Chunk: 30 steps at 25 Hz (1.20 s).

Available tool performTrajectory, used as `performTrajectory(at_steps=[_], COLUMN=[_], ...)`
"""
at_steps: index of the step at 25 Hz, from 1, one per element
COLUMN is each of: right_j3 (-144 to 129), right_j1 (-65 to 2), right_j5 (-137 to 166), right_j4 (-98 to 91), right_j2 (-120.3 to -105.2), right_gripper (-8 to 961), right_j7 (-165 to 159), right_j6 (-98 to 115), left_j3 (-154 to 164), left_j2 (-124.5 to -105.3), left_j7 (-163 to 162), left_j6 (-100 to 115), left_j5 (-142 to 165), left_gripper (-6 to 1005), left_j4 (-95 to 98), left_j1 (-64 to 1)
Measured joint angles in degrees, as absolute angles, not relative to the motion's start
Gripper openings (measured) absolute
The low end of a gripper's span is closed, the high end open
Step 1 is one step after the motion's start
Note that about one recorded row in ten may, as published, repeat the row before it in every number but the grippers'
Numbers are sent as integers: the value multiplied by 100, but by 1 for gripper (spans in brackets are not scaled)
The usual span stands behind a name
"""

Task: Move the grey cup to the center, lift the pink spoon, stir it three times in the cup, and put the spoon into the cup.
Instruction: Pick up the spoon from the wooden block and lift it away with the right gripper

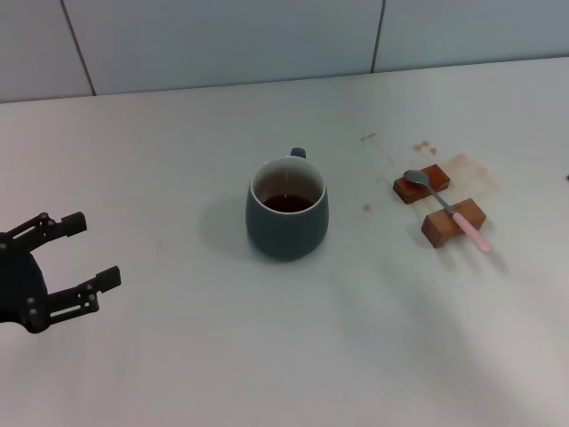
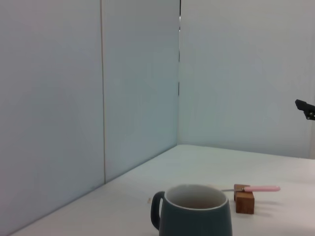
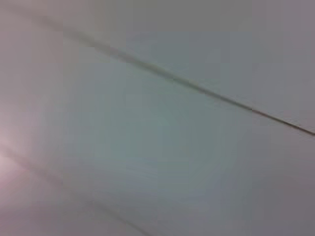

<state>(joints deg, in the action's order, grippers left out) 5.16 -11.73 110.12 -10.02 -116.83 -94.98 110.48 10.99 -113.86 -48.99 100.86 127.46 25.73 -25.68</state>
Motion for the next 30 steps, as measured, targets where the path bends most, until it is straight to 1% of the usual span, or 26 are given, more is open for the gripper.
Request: performTrajectory(at_steps=[4,11,19,22,30], right_j3=[614,622,85,0,-9], right_j1=[-1115,-952,-986,-990,-1003], right_j5=[11034,11052,11084,11092,11123], right_j4=[-983,-962,-870,-790,-719], right_j2=[-11695,-11802,-11836,-11875,-11891], right_gripper=[819,819,819,819,819], right_j7=[-10643,-11757,-11849,-11858,-11867], right_j6=[10939,9998,9272,9098,8738], left_j3=[1091,1090,1090,1090,1090], left_j2=[-11389,-11380,-11386,-11390,-11408], left_j7=[-4886,-4886,-4894,-4895,-4910], left_j6=[10089,10103,10156,10160,10177], left_j5=[12736,12662,12538,12522,12441], left_gripper=[859,859,859,859,859], left_j4=[2584,2584,2584,2584,2584], left_j1=[-2598,-2606,-2596,-2600,-2597])
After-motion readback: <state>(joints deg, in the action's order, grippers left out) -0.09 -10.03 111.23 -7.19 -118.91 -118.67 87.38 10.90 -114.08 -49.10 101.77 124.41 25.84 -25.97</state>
